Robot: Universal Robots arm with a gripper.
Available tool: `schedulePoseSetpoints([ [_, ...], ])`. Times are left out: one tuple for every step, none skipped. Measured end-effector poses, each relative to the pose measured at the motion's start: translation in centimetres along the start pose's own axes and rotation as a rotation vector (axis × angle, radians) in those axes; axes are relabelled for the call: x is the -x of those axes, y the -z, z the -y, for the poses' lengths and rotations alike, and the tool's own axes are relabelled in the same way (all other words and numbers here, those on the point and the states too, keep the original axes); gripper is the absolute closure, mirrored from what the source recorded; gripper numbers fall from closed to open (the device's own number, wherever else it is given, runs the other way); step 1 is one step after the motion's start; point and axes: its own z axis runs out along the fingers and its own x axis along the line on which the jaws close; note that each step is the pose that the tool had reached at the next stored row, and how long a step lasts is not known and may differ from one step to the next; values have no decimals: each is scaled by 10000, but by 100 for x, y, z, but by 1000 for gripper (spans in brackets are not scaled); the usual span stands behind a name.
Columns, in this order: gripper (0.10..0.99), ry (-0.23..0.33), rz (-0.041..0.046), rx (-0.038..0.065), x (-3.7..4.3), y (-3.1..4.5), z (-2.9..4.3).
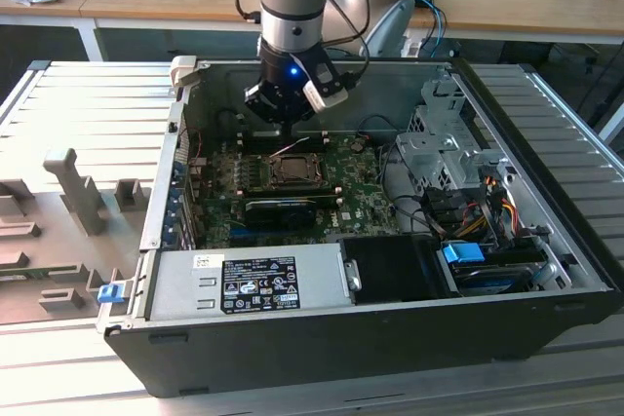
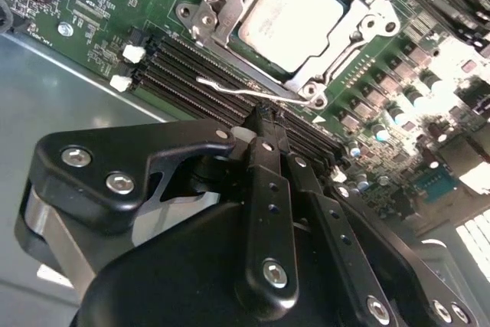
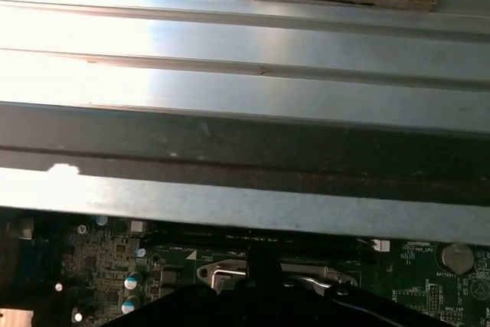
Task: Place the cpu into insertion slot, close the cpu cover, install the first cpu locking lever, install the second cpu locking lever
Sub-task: 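Install the first cpu locking lever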
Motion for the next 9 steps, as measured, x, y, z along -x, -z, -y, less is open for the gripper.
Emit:
schedulePoseSetpoints([
  [980, 5, 1, -1, 14, -14, 2],
  [980, 7, 1, -1, 31, -26, 2],
  [980, 7, 0, -1, 53, -37, -1],
  [980, 7, 0, -1, 63, -43, -3],
  [980, 10, 0, -1, 77, -49, -6],
  [980, 17, -1, -1, 85, -51, -8],
  [980, 25, -1, -1, 105, -58, -11],
  [980, 25, -1, -2, 123, -64, -13],
  [980, 27, -2, -1, 136, -71, -14],
])
